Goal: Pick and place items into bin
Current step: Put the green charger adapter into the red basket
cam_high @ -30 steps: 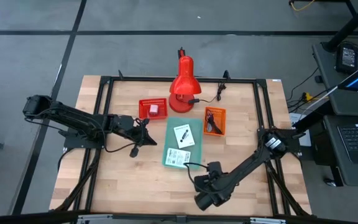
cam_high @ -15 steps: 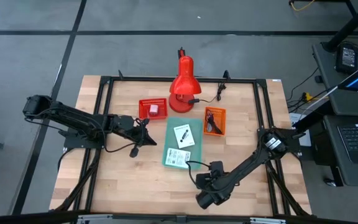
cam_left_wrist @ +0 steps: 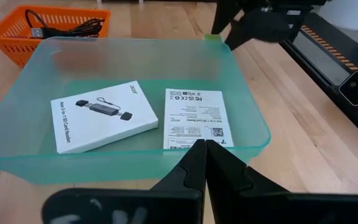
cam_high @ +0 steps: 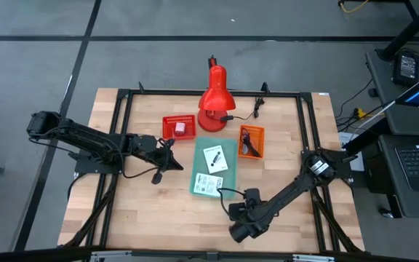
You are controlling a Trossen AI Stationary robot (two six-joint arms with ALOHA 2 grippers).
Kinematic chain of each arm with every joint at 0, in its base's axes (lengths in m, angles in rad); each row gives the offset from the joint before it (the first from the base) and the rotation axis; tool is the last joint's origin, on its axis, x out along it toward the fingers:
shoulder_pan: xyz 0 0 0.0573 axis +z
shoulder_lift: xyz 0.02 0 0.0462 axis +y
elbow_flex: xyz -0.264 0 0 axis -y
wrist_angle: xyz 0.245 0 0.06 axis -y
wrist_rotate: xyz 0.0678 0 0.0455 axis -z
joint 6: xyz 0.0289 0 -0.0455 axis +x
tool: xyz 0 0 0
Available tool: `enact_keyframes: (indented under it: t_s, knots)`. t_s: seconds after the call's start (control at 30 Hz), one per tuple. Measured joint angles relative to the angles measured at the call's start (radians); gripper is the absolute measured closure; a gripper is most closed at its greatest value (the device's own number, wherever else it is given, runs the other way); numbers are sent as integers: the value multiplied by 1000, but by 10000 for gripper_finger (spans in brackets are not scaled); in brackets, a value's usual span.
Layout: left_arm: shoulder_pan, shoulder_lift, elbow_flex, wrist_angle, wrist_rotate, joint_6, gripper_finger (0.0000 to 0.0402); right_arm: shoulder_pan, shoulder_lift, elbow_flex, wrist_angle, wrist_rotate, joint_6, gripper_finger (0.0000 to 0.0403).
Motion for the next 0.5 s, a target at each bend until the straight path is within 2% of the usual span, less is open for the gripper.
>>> enact_keyframes:
  t_s: [0.17, 0.5]
  knots:
    - [0, 0, 0, -5, 0, 0, 398, -23, -2, -48, 51, -39, -32, 170]
    - [0, 0, 0, -13, 0, 0, 398, -32, -5, -50, 67, -88, -78, 174]
